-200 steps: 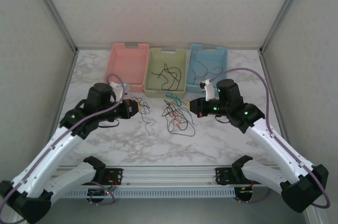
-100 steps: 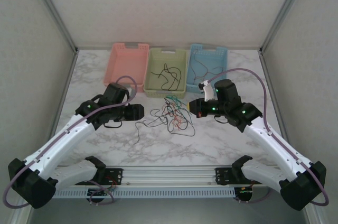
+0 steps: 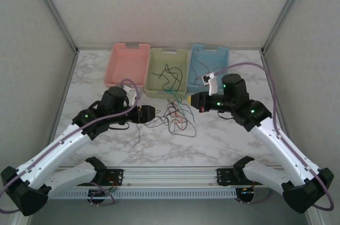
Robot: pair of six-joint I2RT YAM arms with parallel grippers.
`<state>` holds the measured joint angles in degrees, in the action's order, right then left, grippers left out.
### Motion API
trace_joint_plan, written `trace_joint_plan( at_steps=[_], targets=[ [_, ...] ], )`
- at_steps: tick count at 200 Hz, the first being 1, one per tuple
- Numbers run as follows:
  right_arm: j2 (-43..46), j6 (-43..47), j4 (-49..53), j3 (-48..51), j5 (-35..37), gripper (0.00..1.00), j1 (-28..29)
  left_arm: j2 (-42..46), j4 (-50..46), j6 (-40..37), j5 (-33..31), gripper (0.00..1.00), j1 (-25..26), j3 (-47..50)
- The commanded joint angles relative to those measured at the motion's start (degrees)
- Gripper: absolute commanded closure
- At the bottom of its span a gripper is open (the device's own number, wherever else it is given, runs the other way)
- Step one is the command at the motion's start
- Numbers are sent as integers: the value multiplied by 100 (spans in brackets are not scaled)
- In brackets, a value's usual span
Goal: Untangle the cables
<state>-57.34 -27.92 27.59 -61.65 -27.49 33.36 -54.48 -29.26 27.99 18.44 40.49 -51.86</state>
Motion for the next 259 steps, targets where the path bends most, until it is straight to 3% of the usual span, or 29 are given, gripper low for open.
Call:
trace_joint_plan(
  at_steps=[1,57,110,145,186,259],
  targets=[
    [141,-456,-167,-528,-326,100,-5,-52,750,-232,336,22,262,-93],
    [197,-1035,-309,-1039,-649,100,4,-93,1612,-648,515,14,328,-82],
    [188,-1252,-472,-1049,-975,100,8,-396,1826,-1330,784,12,364,-398],
    [168,-1310,-507,-1076,-1124,100,3,-314,2259,-1812,194,10,377,-130],
    [162,-1440,-655,-1049,-1305,100,4,-506,3139,-2180,292,10,441,8],
    [118,-1491,-769,-1038,-1426,100,12,-820,3736,-2600,367,15,667,193]
  ],
)
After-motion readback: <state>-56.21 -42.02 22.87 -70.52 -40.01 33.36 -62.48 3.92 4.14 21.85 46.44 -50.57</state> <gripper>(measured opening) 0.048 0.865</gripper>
